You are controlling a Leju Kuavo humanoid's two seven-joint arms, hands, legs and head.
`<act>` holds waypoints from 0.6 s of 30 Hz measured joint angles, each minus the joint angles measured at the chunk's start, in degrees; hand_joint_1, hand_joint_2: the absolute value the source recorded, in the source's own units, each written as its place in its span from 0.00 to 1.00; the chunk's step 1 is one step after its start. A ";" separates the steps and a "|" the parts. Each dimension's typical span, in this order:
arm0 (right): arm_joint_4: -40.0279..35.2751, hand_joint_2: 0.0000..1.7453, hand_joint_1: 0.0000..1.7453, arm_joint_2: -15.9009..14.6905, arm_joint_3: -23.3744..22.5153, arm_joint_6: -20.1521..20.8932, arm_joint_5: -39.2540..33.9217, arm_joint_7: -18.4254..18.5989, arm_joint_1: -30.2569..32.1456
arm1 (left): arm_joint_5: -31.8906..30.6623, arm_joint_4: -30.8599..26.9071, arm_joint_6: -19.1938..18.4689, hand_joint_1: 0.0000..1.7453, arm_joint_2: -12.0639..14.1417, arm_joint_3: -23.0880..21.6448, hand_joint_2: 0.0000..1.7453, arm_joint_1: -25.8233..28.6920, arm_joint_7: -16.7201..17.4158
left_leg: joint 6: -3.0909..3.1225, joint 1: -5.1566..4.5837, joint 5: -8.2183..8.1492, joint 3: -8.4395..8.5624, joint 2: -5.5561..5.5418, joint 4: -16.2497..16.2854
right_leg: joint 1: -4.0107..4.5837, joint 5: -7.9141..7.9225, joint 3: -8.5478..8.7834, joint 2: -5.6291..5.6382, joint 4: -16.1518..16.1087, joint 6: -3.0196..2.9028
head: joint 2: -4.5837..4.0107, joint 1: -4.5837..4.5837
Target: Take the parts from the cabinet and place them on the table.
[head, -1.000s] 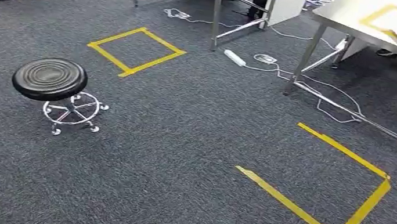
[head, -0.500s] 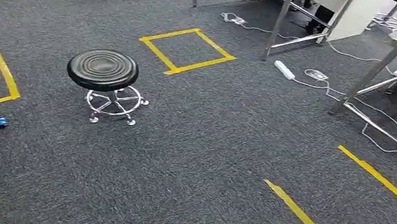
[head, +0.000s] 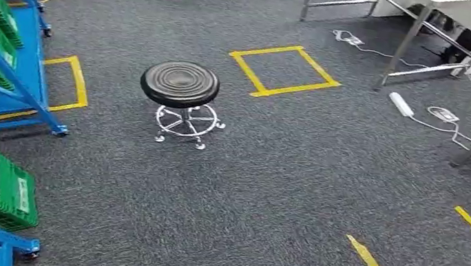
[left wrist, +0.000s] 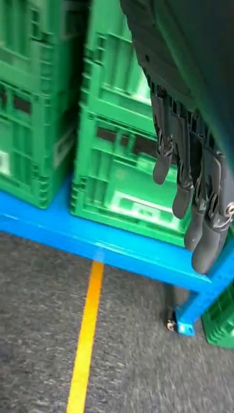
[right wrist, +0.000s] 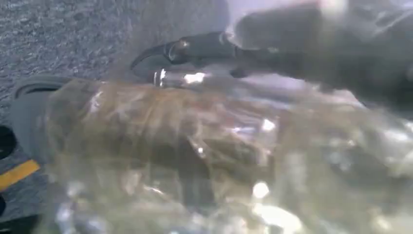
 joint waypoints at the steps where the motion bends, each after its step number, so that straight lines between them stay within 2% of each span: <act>1: 0.04 0.00 0.00 0.00 0.02 0.00 0.00 0.02 -0.02 | 0.00 0.04 0.00 0.00 -0.07 -0.15 0.00 0.04 0.00 | -0.19 0.15 0.18 -0.65 0.09 1.34 | 0.01 -0.11 0.01 -0.94 0.01 0.04 | 0.00 -0.02; 2: 0.09 0.00 0.00 0.00 0.02 0.00 0.00 0.02 -0.03 | 0.04 0.15 0.00 0.00 -0.09 -0.29 0.00 0.18 0.02 | -0.32 0.27 1.62 0.10 0.20 0.12 | 0.00 -0.27 -0.05 -1.74 0.01 0.12 | 0.00 -0.02; 3: 0.11 0.00 0.00 0.04 0.02 0.00 0.00 0.02 -0.07 | 0.07 0.20 0.00 0.00 -0.07 -0.35 0.00 0.27 0.00 | -0.39 0.39 4.15 2.33 0.53 -3.81 | 0.00 -0.51 -0.07 -2.62 0.01 0.21 | 0.00 -0.04; 4: 0.13 0.00 0.00 0.07 0.02 0.00 0.00 0.02 -0.09 | 0.13 0.24 0.00 0.00 -0.04 -0.39 0.00 0.26 0.02 | -0.37 0.43 6.64 5.34 1.37 -9.20 | -0.03 -0.81 0.32 -3.42 0.01 0.41 | 0.00 -0.02; 5: 0.15 0.00 0.00 0.11 0.02 0.00 0.00 0.02 -0.11 | 0.13 0.31 0.00 0.00 -0.02 -0.39 0.00 0.18 0.00 | -0.27 0.42 8.14 8.24 3.37 -13.98 | -0.02 -1.12 0.74 -4.06 0.03 0.70 | 0.00 -0.04; 6: 0.20 0.00 0.00 0.11 0.02 -0.11 0.00 0.02 -0.03 | 0.15 0.33 0.00 0.00 -0.09 -0.44 0.00 -0.08 0.02 | -0.23 -0.17 7.39 9.43 5.59 -16.35 | 0.48 -1.63 0.92 -4.66 0.25 1.29 | 0.00 -0.11; 7: 0.24 0.00 0.00 0.13 0.09 -0.24 0.00 0.02 -0.18 | 0.15 0.39 0.00 0.00 -0.11 -0.44 0.00 -0.19 0.00 | 0.61 -0.08 7.65 9.35 4.30 -16.30 | 0.52 -1.85 1.13 -5.23 0.31 1.59 | 0.00 0.13; 9: 0.31 0.00 0.00 0.15 0.17 -0.37 0.02 0.02 -0.58 | 0.22 0.44 -0.07 0.00 -0.11 -0.48 0.00 0.00 0.00 | 1.13 -0.38 7.45 9.05 3.22 -16.27 | 0.35 -1.90 1.78 -6.31 -0.01 2.02 | 0.00 0.28; 10: 0.31 0.00 0.00 0.17 0.22 -0.53 0.02 0.02 -0.92 | 0.22 0.50 -0.07 0.00 -0.07 -0.59 0.00 0.08 0.00 | 1.67 -0.39 7.70 9.17 2.53 -16.53 | 0.26 -1.96 2.63 -6.87 -0.15 2.40 | 0.00 0.15; 11: 0.31 0.00 0.00 0.19 0.24 -0.63 0.02 0.02 -1.07 | 0.22 0.54 -0.09 0.00 -0.02 -0.64 0.00 0.14 0.00 | 2.12 -0.06 7.99 9.41 2.03 -16.93 | -0.09 -2.85 2.07 -4.46 0.48 2.85 | 0.00 0.24; 12: 0.31 0.00 0.00 0.24 0.37 -0.61 0.02 0.09 -1.02 | 0.24 0.59 -0.11 0.00 0.02 -0.66 0.00 0.00 0.02 | 2.35 -0.04 8.01 9.36 1.63 -16.93 | -0.17 -4.54 1.10 -1.64 2.77 2.80 | 0.00 0.42; 13: 0.31 0.00 0.00 0.26 0.52 -0.44 0.04 -0.24 -0.92 | 0.28 0.70 -0.18 0.00 0.02 -0.74 0.00 -0.26 0.02 | 2.60 -0.05 8.03 9.24 0.94 -16.93 | -0.16 -6.72 -0.90 -0.32 6.96 2.78 | 0.00 0.59; 14: 0.33 0.00 0.00 0.26 0.66 0.02 0.04 -0.33 -0.77 | 0.31 0.77 -0.29 0.00 0.02 -0.92 0.00 -0.53 0.04 | 2.72 -0.15 7.96 9.17 0.25 -16.93 | -0.13 -8.99 -3.67 0.48 12.49 2.76 | 0.00 0.57; 15: 0.35 0.00 0.00 0.28 0.68 0.24 0.07 -0.33 -0.72 | 0.31 0.76 -0.33 0.00 0.02 -1.22 0.00 -0.68 0.09 | 2.78 -0.23 7.92 9.18 -0.47 -16.93 | -0.09 -10.44 -6.22 0.80 17.09 2.75 | 0.00 0.59; 16: 0.39 0.00 0.00 0.33 0.72 0.44 0.07 -0.33 -0.67 | 0.31 0.76 -0.35 0.00 0.04 -1.58 0.00 -0.81 0.26 | 2.81 -0.32 7.89 9.28 -1.30 -16.93 | -0.06 -10.49 -8.10 0.93 19.75 2.68 | 0.00 0.55; 17: 0.42 0.00 0.00 0.39 0.79 0.55 0.07 -0.33 -0.63 | 0.33 0.76 -0.37 0.00 0.09 -1.73 0.00 -0.84 0.39 | 2.85 -0.35 7.86 9.41 -2.05 -16.93 | -0.06 -8.93 -8.41 0.95 19.06 2.56 | 0.00 0.57; 18: 0.48 0.00 0.00 0.42 0.81 0.63 0.09 -0.33 -0.65 | 0.33 0.76 -0.37 0.00 0.13 -1.77 0.00 -0.90 0.46 | 2.79 -0.36 7.79 9.61 -2.91 -16.92 | -0.06 -6.07 -7.48 1.06 15.74 2.36 | 0.00 0.55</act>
